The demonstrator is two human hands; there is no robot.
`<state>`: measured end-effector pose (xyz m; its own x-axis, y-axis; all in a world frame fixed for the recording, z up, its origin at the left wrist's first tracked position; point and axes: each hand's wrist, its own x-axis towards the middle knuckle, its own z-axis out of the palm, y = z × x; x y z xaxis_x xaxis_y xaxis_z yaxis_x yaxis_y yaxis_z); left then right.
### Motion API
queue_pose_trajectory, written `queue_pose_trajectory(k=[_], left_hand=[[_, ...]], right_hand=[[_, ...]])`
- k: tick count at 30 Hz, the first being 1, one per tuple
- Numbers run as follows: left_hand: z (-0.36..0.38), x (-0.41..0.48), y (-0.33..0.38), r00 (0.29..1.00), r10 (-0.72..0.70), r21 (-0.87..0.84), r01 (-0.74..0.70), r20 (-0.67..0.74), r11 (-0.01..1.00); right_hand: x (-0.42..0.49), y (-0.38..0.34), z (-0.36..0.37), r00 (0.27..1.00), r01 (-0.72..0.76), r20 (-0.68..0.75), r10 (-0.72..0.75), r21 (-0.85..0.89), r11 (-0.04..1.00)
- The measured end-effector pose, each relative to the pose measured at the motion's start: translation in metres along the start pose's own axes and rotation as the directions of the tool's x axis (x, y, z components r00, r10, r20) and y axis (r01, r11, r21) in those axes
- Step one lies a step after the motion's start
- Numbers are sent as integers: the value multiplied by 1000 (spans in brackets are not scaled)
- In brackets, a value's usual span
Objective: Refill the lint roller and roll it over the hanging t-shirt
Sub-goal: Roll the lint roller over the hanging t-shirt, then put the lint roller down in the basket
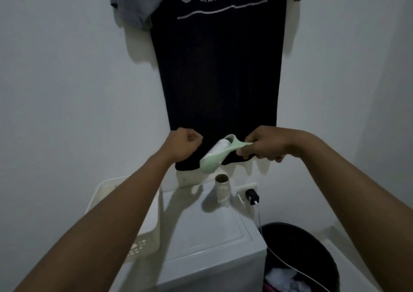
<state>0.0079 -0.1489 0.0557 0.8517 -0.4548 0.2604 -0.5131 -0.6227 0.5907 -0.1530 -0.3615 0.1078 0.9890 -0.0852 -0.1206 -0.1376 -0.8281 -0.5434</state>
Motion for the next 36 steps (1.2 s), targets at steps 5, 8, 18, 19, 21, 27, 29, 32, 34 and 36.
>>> queue_pose_trajectory(k=[5,8,18,19,21,27,29,32,34,36], left_hand=[[-42,-38,-20,860,-254,-411,447,443,794],[-58,-59,-52,840,-305,-449,507,448,736],[-53,-86,-99,812,-454,-354,573,366,739],[-50,-87,-101,816,-458,-359,570,353,739],[-43,-88,-103,822,-467,-376,566,325,734],[-36,-86,-109,816,-497,-327,576,297,750],[-38,-86,-111,805,-509,-286,587,304,758],[-45,-83,-108,799,-519,-207,587,305,782],[-50,-79,-103,821,-508,-171,557,262,812],[-55,-73,-97,873,-461,-124,481,161,868]], right_hand=[[18,-17,42,987,156,27,-161,145,977],[33,-24,76,977,180,65,-205,281,943],[89,-36,164,976,213,47,-212,-27,977],[93,-36,171,976,214,49,-212,-34,976],[101,-33,185,978,205,46,-204,-19,979],[111,-27,210,983,174,53,-174,12,985],[111,-28,209,980,186,68,-185,-18,982],[112,-33,190,979,200,57,-197,-52,979],[113,-33,170,980,200,-2,-201,-78,977],[114,-28,149,977,196,-58,-204,-129,972]])
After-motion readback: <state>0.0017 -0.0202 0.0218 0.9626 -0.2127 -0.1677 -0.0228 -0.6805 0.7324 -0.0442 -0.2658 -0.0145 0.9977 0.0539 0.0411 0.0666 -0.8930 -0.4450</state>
